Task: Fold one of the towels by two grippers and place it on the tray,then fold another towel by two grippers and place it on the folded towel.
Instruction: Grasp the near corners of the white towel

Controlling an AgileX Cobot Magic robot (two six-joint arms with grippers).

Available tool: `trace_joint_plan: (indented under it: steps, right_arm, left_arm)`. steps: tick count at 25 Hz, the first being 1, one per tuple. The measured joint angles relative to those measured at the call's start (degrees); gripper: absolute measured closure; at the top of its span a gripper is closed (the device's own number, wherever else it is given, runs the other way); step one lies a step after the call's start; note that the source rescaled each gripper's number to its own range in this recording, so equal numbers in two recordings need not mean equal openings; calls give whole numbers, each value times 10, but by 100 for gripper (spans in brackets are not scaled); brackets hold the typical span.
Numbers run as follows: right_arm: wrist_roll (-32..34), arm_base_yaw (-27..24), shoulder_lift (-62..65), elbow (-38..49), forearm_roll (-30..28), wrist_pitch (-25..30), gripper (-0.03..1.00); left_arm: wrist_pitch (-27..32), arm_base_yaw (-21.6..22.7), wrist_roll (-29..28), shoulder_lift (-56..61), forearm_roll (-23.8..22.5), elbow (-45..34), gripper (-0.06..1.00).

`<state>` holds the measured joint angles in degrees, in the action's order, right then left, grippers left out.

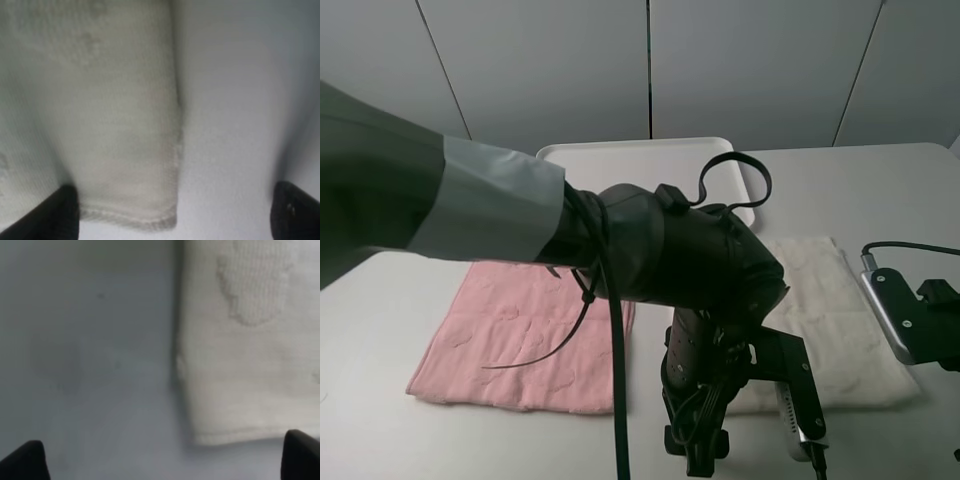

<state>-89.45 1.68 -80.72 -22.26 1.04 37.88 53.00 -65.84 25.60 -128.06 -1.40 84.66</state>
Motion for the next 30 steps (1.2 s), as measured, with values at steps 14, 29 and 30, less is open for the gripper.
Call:
trace_joint_plan:
  steps: [14,29,30]
  right_arm:
    - [-1,62,-79,0,-22,-55,-3]
    - [39,68,-127,-1,-62,-94,-3]
    - [41,68,-130,-1,-62,-99,-3]
  left_arm:
    - [0,0,0,0,-1,0,-5]
    - [1,0,5,0,-4,0,-5]
    - [1,0,3,0,-4,0,-5]
